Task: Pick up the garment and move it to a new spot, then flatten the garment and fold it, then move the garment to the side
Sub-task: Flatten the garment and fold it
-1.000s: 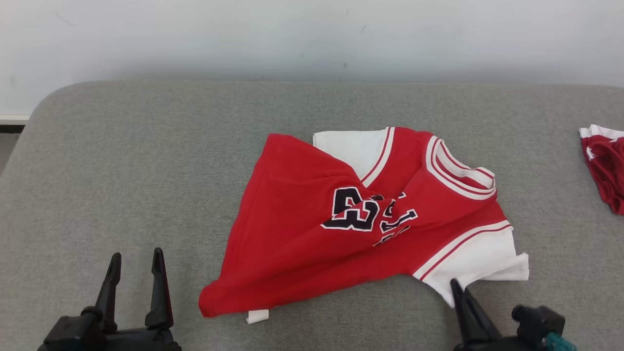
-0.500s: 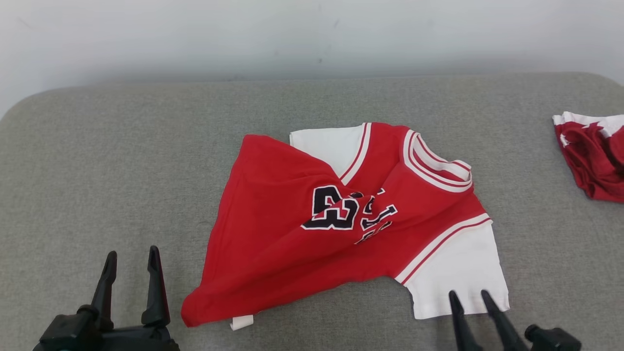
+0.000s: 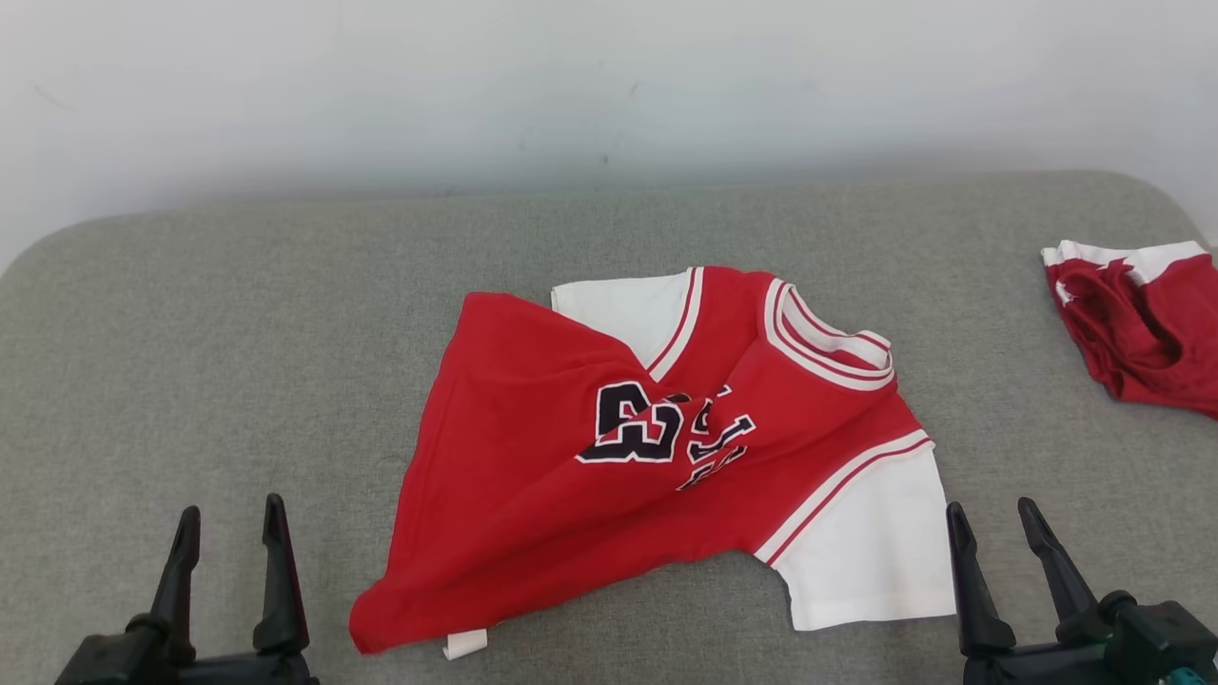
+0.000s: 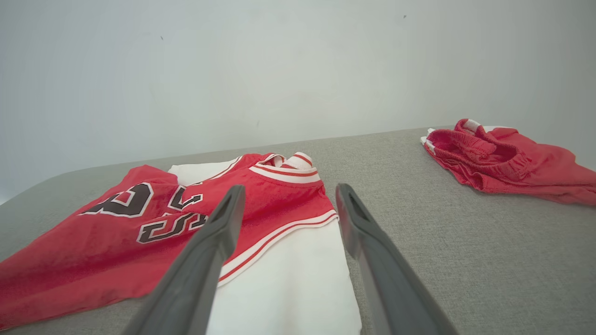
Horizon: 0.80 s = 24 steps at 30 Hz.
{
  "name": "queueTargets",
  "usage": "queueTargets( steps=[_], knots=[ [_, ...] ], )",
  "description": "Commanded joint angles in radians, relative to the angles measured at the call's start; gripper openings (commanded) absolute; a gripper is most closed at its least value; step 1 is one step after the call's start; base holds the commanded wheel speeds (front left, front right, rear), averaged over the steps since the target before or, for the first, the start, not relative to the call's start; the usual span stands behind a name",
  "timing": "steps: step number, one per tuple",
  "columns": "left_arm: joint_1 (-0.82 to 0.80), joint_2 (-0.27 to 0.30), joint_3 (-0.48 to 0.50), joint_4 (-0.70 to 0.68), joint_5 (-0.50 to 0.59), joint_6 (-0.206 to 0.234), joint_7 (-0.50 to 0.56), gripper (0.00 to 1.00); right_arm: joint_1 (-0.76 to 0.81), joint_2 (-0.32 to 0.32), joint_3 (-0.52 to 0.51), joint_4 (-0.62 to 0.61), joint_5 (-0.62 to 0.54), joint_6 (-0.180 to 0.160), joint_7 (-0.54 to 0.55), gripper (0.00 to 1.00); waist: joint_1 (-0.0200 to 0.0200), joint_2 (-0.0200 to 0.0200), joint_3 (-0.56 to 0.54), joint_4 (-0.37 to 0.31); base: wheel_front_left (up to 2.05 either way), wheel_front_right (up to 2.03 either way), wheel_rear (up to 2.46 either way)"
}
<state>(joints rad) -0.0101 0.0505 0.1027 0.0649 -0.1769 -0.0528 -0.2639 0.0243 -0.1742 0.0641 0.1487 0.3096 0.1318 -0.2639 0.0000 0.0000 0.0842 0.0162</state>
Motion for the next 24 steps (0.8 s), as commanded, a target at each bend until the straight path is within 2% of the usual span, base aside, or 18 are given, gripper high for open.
queueTargets(
  steps=[1, 4, 24],
  knots=[
    [0.022, 0.000, 0.008, -0.005, 0.010, 0.000, 0.000, 1.00, 0.016, -0.003, -0.008, -0.012, -0.013, -0.003, 0.000, 1.00, 0.0000, 0.0000, -0.016, -0.004, 0.00, 0.00, 0.00],
    [0.039, 0.006, 0.013, -0.005, 0.046, -0.001, 0.000, 1.00, 0.029, -0.004, -0.011, -0.027, -0.030, -0.003, 0.000, 1.00, 0.0000, 0.0000, -0.029, -0.007, 0.00, 0.00, 0.00],
    [0.085, 0.013, 0.016, -0.004, 0.100, -0.035, 0.000, 1.00, 0.121, 0.014, -0.019, -0.102, -0.073, -0.003, 0.000, 1.00, 0.0000, 0.0000, -0.069, -0.026, 0.00, 0.00, 0.00]
  ],
)
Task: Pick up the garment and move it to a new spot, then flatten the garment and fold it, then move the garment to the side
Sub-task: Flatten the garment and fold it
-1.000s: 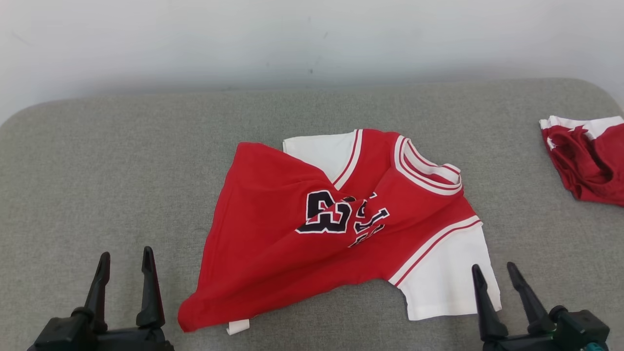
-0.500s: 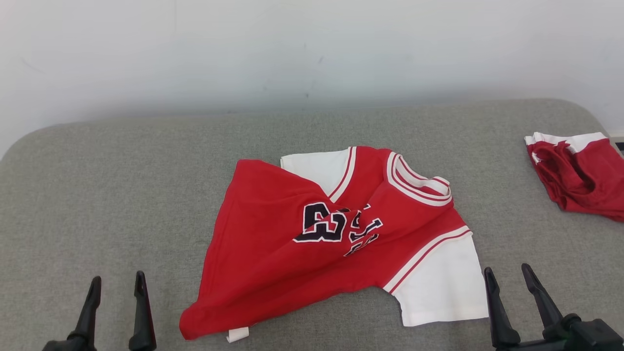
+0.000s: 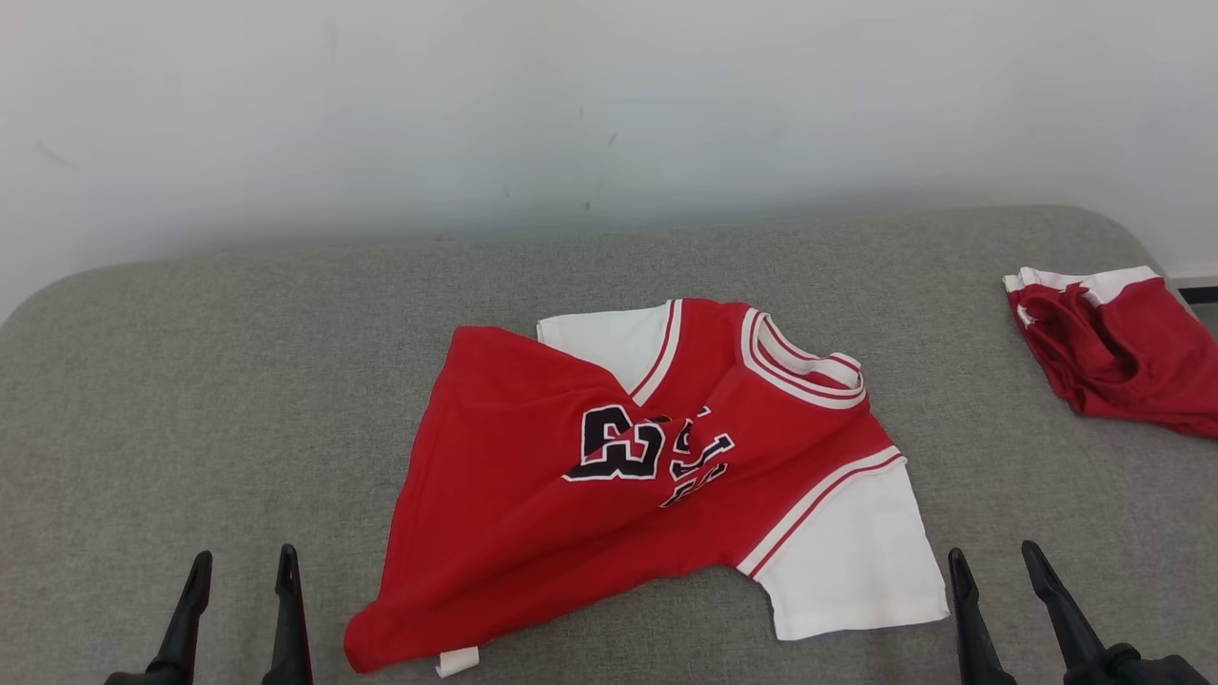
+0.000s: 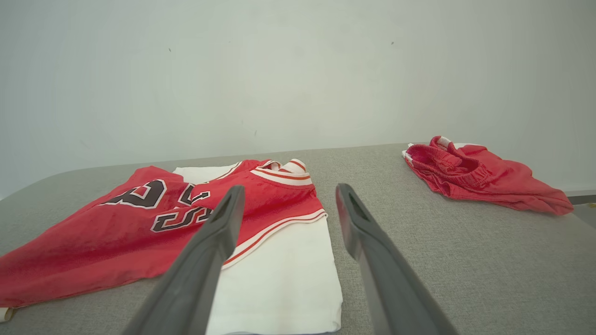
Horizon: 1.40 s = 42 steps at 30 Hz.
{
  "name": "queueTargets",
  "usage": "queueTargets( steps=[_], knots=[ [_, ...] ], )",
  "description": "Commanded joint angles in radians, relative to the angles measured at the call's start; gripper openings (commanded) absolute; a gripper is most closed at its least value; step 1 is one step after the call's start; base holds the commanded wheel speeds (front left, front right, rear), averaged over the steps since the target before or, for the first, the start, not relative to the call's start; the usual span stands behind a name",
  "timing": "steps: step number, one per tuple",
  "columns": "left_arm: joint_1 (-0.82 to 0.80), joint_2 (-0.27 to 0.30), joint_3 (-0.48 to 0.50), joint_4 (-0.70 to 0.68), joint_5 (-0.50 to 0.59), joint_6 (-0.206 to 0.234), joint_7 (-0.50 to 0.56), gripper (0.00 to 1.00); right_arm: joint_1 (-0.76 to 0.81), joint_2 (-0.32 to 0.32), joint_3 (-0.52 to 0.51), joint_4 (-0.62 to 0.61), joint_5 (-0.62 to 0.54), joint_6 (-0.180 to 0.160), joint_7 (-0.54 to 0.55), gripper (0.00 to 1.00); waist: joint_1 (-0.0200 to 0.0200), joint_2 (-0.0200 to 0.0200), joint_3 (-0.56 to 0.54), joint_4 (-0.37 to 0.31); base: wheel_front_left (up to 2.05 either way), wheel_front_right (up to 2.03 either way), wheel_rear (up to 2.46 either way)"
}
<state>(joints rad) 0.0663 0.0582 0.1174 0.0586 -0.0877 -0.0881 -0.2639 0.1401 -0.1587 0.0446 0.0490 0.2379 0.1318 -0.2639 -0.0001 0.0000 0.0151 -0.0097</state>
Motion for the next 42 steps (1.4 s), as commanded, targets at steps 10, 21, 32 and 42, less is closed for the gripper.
queueTargets(
  steps=[10, 21, 32, 42],
  knots=[
    [0.021, 0.026, -0.071, 0.083, 0.029, -0.025, 0.000, 1.00, -0.023, -0.015, -0.014, 0.064, 0.022, -0.003, 0.000, 1.00, 0.0001, 0.0000, 0.020, 0.010, 0.00, 0.00, 0.00],
    [-0.039, 0.063, -0.185, 0.298, 0.002, -0.042, 0.000, 1.00, -0.137, -0.042, 0.004, 0.303, 0.024, -0.003, 0.000, 1.00, 0.0001, 0.0000, 0.059, 0.015, 0.00, 0.00, 0.00],
    [-0.136, 0.074, -0.245, 0.441, -0.039, -0.041, 0.000, 1.00, -0.251, -0.025, 0.053, 0.513, 0.013, -0.003, 0.000, 1.00, 0.0001, 0.0000, 0.101, 0.013, 0.00, 0.00, 0.00],
    [-0.213, 0.065, -0.281, 0.503, -0.090, -0.041, 0.000, 1.00, -0.320, 0.000, 0.084, 0.688, 0.016, -0.003, 0.004, 1.00, 0.0001, 0.0000, 0.134, 0.016, 0.00, 0.00, 0.00]
  ],
)
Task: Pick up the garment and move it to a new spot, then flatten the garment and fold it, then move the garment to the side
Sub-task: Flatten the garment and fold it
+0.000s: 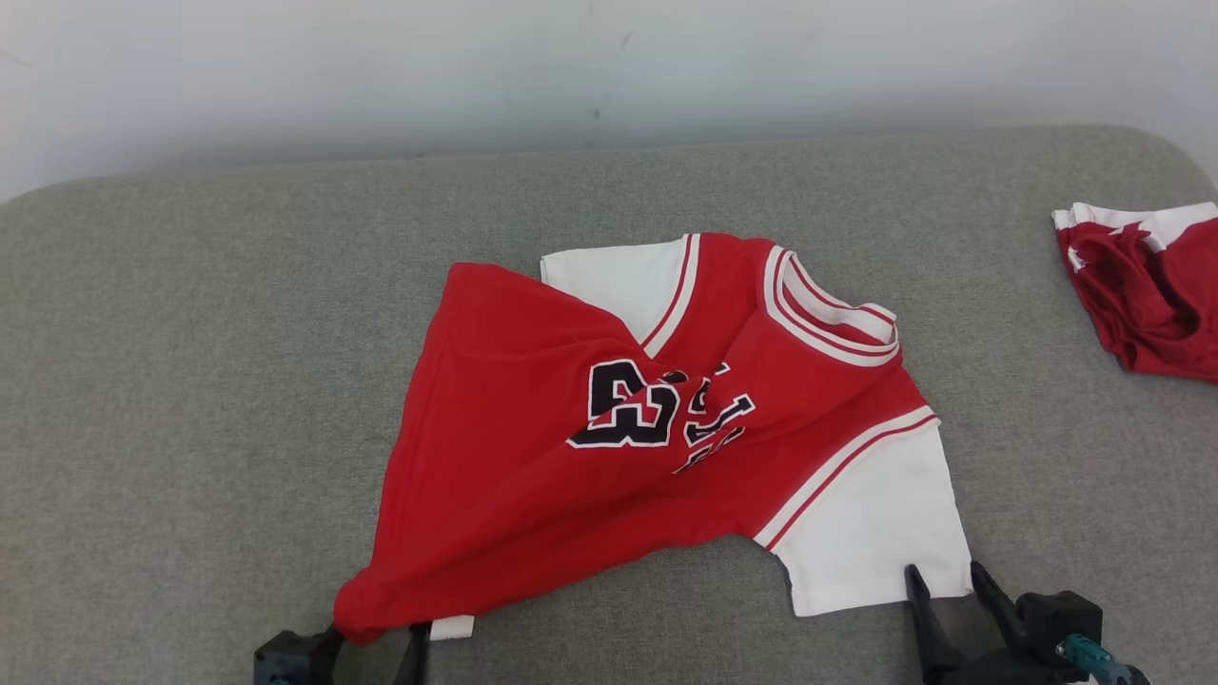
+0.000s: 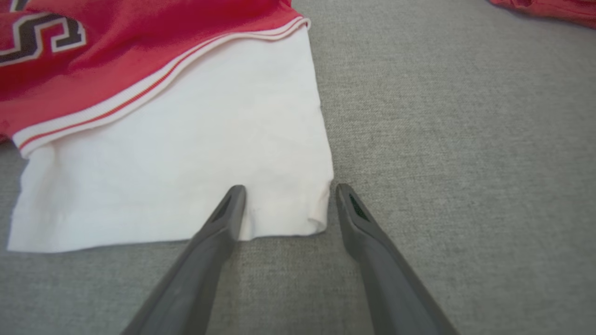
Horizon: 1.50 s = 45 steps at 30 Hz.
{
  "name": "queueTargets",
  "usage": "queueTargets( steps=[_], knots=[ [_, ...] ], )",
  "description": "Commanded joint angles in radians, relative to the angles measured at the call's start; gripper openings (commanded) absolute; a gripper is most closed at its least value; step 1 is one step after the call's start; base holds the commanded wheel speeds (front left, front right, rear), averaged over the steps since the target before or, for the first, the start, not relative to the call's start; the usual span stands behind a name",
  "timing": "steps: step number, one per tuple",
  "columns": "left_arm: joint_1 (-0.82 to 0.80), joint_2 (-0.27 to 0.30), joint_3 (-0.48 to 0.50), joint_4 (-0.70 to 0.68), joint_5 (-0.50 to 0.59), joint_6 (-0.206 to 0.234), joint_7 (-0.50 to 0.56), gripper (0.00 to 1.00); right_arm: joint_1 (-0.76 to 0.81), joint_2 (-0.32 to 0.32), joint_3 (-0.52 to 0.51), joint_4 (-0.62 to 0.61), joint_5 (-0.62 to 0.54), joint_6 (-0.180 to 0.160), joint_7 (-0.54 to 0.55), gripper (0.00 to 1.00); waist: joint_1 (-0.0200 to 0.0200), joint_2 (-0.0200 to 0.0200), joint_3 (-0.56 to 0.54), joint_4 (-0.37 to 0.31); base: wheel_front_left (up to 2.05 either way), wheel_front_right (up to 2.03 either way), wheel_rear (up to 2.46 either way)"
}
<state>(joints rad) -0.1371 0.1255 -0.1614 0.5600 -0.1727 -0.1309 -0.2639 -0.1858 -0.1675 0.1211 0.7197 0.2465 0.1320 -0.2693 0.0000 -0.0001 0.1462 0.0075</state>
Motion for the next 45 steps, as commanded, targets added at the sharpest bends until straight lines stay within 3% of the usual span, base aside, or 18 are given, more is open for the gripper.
queueTargets(
  steps=[1, 2, 3, 14, 22, 33, 34, 38, 45],
  knots=[
    [-0.010, -0.001, -0.005, 0.004, -0.010, 0.002, 0.000, 0.87, -0.001, 0.014, 0.016, 0.026, 0.016, -0.003, 0.011, 0.63, 0.0000, 0.0001, 0.005, -0.003, 0.00, 0.00, 0.00],
    [-0.013, 0.001, -0.008, 0.004, -0.014, 0.001, 0.000, 0.40, -0.007, 0.018, 0.023, 0.027, 0.025, -0.003, 0.012, 0.17, 0.0000, 0.0001, 0.007, -0.005, 0.00, 0.00, 0.00],
    [-0.016, 0.002, -0.012, 0.001, -0.018, 0.001, 0.000, 0.00, -0.012, 0.021, 0.032, 0.022, 0.035, -0.003, 0.012, 0.00, 0.0000, 0.0001, 0.008, -0.008, 0.00, 0.00, 0.00],
    [-0.038, 0.031, 0.003, -0.184, -0.037, 0.001, 0.000, 0.00, -0.052, -0.004, 0.022, -0.196, 0.155, -0.003, 0.006, 0.00, 0.0000, 0.0001, 0.018, -0.013, 0.00, 0.00, 0.00],
    [-0.245, 0.102, -0.068, -0.254, -0.039, 0.002, 0.011, 0.00, -0.196, -0.072, 0.059, -0.310, 0.268, -0.003, 0.012, 0.00, 0.0000, 0.0001, 0.075, -0.018, 0.00, 0.00, 0.00],
    [-0.921, 0.237, -0.213, -0.209, -0.173, 0.001, 0.240, 0.00, -0.800, -0.186, 0.043, -0.308, 0.426, -0.003, 0.129, 0.00, 0.0000, 0.0001, 0.383, -0.060, 0.00, 0.00, 0.00],
    [-0.921, 0.237, -0.213, -0.209, -0.173, 0.001, 0.240, 0.00, -0.800, -0.186, 0.043, -0.308, 0.426, -0.003, 0.129, 0.00, 0.0000, 0.0001, 0.383, -0.060, 0.00, 0.00, 0.00],
    [-1.188, 0.245, -0.238, -0.118, -0.230, 0.001, 0.309, 0.00, -1.060, -0.207, 0.035, -0.257, 0.430, -0.003, 0.188, 0.00, 0.0000, 0.0001, 0.481, -0.062, 0.00, 0.00, 0.00],
    [-1.593, 0.218, -0.218, 0.069, -0.249, 0.004, 0.381, 0.00, -1.484, -0.198, 0.024, -0.067, 0.369, -0.003, 0.230, 0.00, 0.0000, 0.0001, 0.546, -0.068, 0.00, 0.00, 0.00]
  ],
)
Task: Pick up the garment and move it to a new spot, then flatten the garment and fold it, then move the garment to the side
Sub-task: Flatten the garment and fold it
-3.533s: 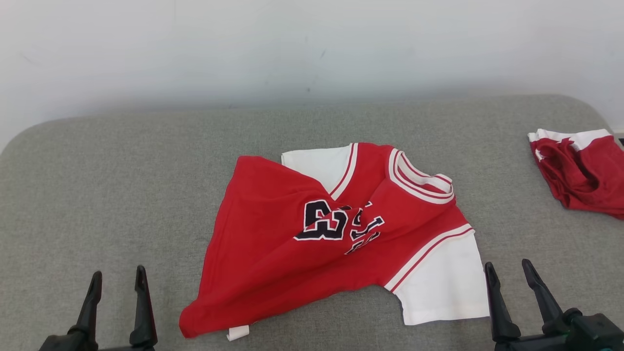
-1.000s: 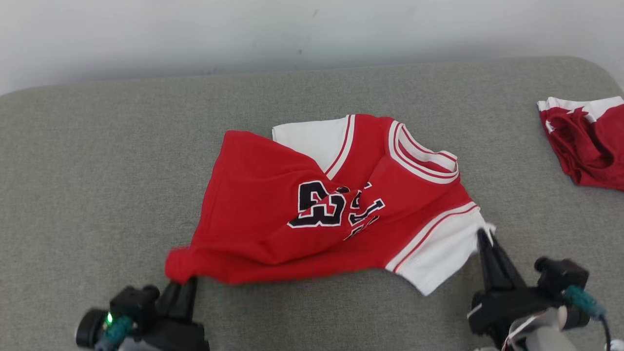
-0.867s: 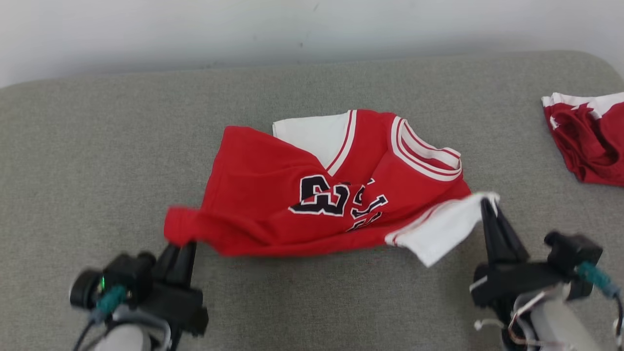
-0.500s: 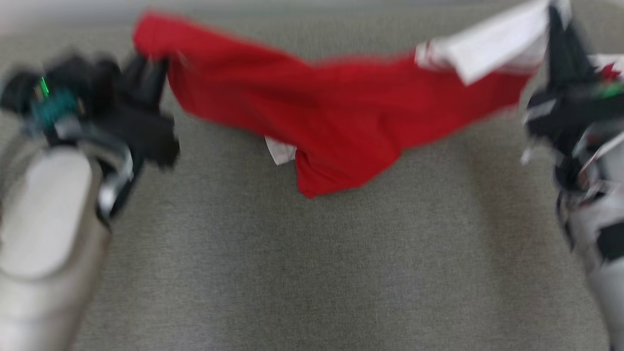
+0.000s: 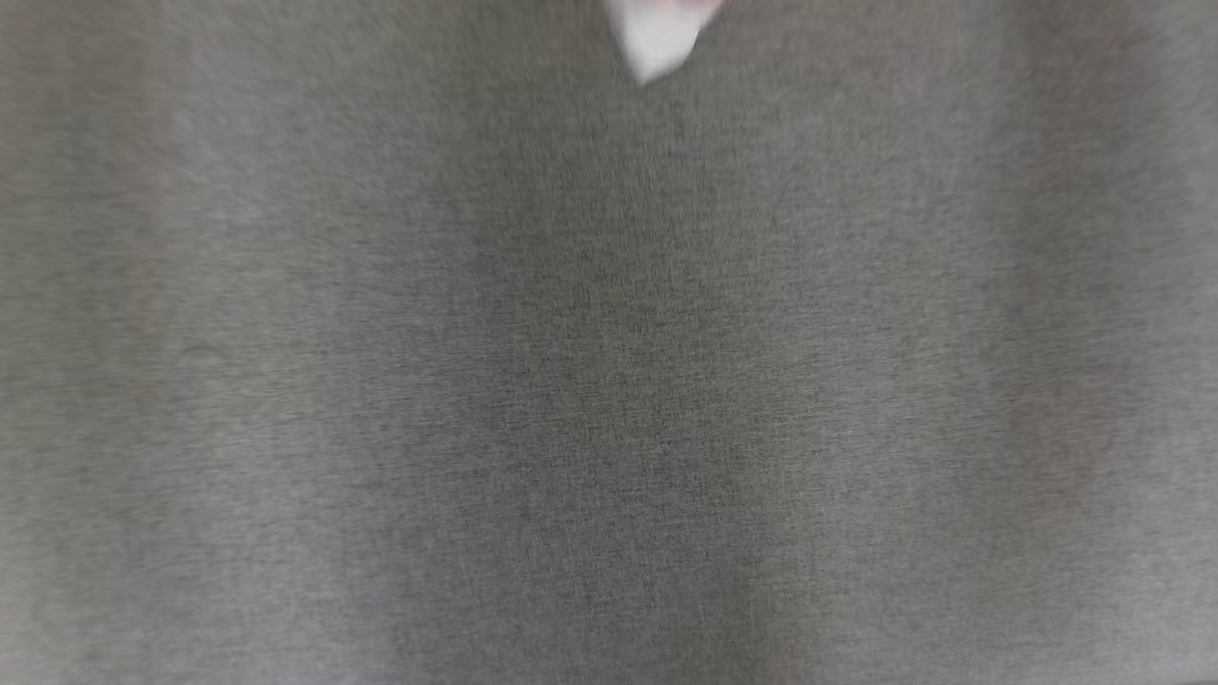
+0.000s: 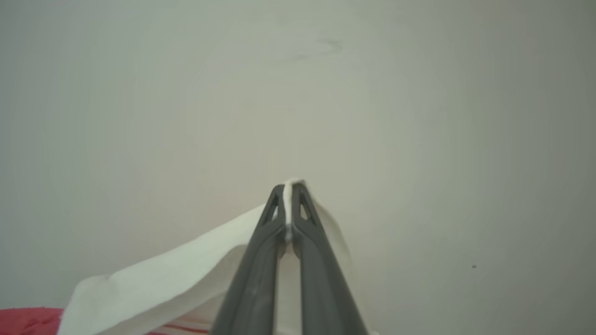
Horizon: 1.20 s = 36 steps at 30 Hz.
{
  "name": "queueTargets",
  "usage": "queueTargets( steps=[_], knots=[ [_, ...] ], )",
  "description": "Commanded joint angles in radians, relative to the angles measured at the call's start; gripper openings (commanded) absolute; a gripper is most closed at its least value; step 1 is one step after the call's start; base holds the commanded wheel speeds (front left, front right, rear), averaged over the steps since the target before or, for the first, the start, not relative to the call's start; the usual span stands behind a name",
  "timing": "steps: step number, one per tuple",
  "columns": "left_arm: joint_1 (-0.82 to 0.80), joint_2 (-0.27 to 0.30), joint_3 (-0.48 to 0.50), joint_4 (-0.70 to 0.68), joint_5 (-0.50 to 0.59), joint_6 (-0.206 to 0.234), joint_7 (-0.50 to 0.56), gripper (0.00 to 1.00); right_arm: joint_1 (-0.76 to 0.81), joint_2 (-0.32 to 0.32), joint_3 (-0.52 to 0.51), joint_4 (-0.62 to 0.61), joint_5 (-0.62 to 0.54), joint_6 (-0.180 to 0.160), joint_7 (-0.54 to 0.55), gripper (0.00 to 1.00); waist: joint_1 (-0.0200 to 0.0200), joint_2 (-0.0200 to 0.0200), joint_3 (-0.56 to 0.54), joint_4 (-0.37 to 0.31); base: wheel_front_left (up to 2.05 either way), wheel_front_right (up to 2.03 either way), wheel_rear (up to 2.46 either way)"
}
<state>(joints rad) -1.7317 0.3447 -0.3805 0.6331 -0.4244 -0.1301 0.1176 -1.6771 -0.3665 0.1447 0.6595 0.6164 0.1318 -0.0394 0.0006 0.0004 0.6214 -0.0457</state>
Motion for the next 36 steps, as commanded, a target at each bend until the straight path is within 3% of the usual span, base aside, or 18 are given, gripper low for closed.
queueTargets(
  steps=[1, 7, 14, 26, 36],
  knots=[
    [-0.049, -0.012, 0.007, 0.022, -0.002, 0.008, 0.008, 0.00, -0.047, 0.005, 0.006, 0.019, -0.017, -0.003, 0.003, 0.00, -0.0006, -0.0004, 0.072, -0.014, 0.00, 0.00, 0.00],
    [-0.329, -0.066, 0.018, 0.184, 0.009, 0.038, 0.009, 0.00, -0.347, 0.045, 0.023, 0.177, -0.123, -0.003, -0.015, 0.00, -0.0006, -0.0004, 0.071, -0.026, 0.00, 0.00, 0.00],
    [-0.457, -0.096, -0.004, 0.310, 0.021, 0.034, -0.011, 0.00, -0.481, 0.075, 0.049, 0.306, -0.183, -0.003, -0.046, 0.00, -0.0006, -0.0004, 0.081, -0.042, 0.00, 0.00, 0.00],
    [-0.472, -0.121, -0.024, 0.442, -0.008, 0.011, -0.094, 0.00, -0.482, 0.055, 0.097, 0.421, -0.167, -0.003, -0.103, 0.00, -0.0006, -0.0004, 0.136, -0.052, 0.00, 0.00, 0.00],
    [-0.274, -0.133, -0.052, 0.388, -0.071, 0.001, -0.224, 0.00, -0.299, 0.030, 0.213, 0.289, -0.056, -0.003, -0.180, 0.00, -0.0006, -0.0004, 0.113, -0.046, 0.00, 0.00, 0.00]
  ],
)
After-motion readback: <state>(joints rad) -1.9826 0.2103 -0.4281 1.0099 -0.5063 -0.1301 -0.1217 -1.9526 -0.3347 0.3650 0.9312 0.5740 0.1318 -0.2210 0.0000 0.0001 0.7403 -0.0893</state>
